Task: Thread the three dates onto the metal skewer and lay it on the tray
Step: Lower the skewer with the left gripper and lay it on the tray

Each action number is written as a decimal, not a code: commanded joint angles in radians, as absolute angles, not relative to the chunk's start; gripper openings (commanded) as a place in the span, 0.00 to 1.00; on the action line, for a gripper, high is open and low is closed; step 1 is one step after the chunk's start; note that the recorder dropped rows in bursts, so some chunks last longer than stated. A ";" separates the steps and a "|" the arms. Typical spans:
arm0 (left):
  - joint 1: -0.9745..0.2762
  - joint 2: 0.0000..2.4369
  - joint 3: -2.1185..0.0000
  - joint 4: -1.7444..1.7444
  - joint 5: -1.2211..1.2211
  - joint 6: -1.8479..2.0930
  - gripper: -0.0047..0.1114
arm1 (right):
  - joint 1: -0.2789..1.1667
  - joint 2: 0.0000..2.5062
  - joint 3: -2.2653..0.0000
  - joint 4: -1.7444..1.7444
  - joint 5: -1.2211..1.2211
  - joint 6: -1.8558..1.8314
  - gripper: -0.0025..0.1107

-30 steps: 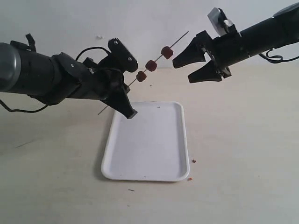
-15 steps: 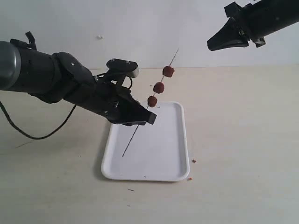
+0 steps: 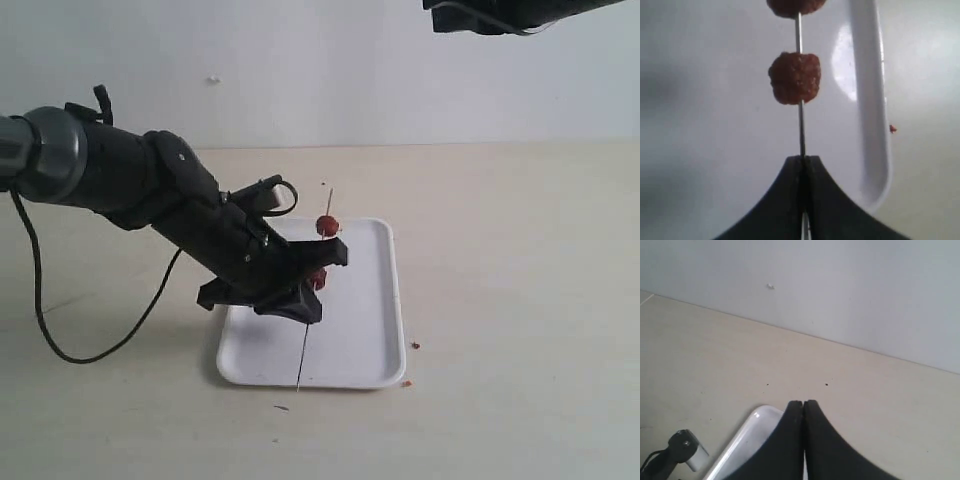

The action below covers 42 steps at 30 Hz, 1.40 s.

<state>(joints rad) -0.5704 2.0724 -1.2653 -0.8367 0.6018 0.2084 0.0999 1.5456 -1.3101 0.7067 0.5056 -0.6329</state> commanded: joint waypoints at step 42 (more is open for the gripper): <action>-0.598 2.106 -1.380 -0.712 0.684 0.135 0.62 | 0.105 1.522 -1.303 0.730 0.527 -0.627 0.02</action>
<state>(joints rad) -0.5831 2.1093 -1.3537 -0.7393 0.6563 0.1414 0.1031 1.5309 -1.3101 0.7241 0.5284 -0.6289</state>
